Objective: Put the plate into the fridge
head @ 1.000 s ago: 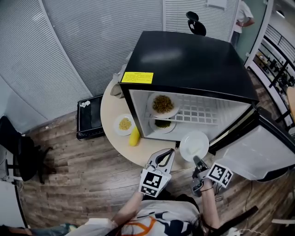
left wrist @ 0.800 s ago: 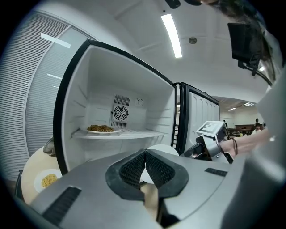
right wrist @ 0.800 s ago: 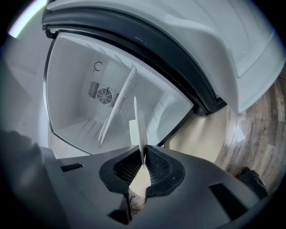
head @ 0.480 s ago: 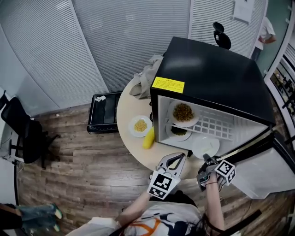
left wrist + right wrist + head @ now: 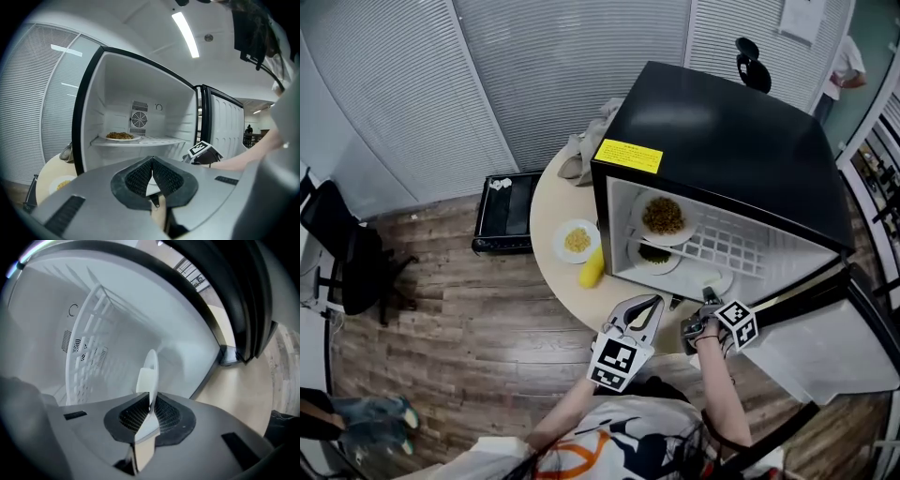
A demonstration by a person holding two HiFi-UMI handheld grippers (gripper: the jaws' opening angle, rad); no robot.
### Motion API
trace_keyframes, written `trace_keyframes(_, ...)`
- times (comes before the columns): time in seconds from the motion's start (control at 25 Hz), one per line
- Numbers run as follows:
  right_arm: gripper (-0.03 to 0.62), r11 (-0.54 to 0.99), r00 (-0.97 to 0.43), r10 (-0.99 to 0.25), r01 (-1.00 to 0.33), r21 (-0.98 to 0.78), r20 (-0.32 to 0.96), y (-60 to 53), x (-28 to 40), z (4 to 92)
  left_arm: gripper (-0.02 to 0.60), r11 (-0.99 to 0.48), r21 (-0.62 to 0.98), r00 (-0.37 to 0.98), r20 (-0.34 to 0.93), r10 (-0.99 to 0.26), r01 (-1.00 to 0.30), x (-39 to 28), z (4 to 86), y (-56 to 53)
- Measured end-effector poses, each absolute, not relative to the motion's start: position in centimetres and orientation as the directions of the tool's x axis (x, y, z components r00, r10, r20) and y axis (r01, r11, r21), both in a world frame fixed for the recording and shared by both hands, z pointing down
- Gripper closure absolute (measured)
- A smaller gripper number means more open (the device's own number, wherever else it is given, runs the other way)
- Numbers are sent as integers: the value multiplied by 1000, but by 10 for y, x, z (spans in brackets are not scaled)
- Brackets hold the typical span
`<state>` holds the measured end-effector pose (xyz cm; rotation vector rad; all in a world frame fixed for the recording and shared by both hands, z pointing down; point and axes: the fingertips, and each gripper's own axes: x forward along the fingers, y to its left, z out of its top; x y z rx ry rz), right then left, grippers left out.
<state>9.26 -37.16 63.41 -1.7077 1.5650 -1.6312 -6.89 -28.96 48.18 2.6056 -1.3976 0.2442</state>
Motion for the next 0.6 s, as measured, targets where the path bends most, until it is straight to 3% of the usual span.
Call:
trace_keyframes(0.12,539,-335,-216,-821,-568,-751,529,-381,94,630,569,-531,89,536,228,-813,-843,-71,484,-290)
trace_keyframes(0.32,383,-253,-116,-799,-825,-506,590,-389,94,629,569,-519,79,521,239,-819,-851,-77,486,-292)
trace_keyframes(0.6,277,-257,-75,-718,-896,-363,692,-382,101,641,569,-519,54,515,251,-820,-853,-82,486,-291)
